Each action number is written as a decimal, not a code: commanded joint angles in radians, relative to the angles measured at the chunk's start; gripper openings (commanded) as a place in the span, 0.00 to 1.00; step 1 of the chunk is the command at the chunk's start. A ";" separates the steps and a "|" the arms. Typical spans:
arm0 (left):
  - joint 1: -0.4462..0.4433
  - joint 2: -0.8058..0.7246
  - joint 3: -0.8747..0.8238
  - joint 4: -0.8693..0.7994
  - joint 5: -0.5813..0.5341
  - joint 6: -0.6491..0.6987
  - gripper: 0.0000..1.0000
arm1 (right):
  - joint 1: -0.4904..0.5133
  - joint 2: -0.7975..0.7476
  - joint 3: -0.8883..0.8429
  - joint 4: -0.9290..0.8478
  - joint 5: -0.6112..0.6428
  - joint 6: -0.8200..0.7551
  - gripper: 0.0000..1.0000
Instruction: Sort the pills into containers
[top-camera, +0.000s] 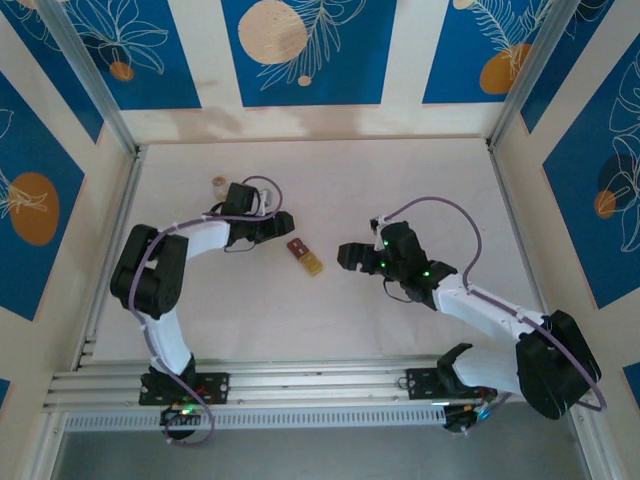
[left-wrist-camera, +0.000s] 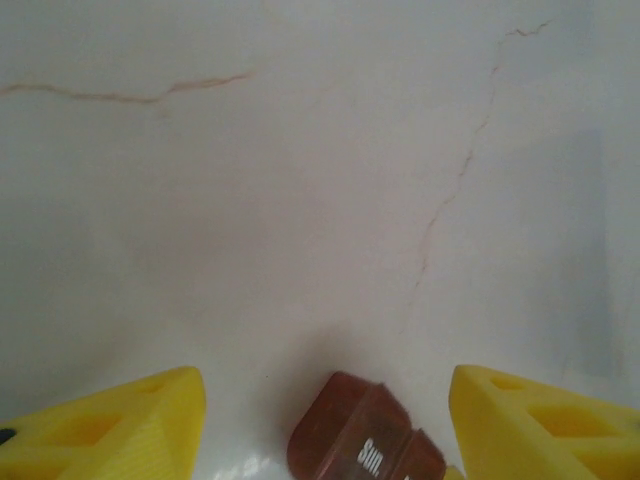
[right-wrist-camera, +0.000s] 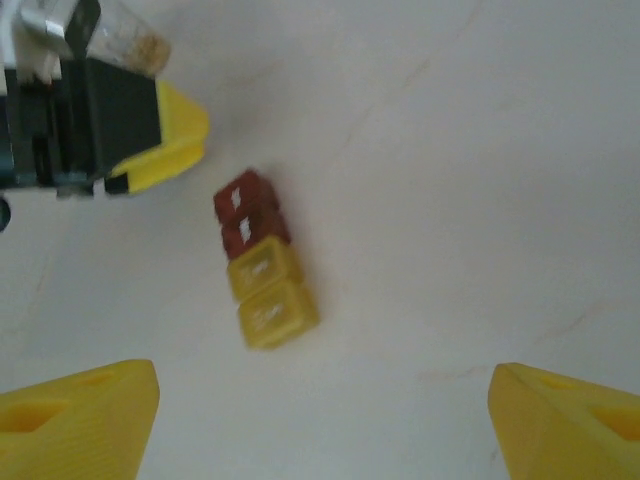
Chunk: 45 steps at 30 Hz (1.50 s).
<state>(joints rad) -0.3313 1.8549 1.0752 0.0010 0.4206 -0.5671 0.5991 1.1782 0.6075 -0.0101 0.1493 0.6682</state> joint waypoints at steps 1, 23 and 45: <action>0.003 0.022 0.047 0.027 0.053 0.030 0.64 | 0.030 0.045 0.029 -0.112 -0.041 0.182 0.84; -0.079 0.022 -0.039 0.076 0.038 0.006 0.59 | 0.133 0.340 0.164 0.015 -0.053 0.339 0.57; -0.208 -0.313 -0.293 0.062 -0.188 -0.094 0.57 | 0.017 0.086 0.110 -0.233 0.017 0.116 0.58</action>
<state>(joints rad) -0.5510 1.5822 0.7959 0.0864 0.3168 -0.6624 0.6094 1.2774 0.7132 -0.1421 0.1696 0.7532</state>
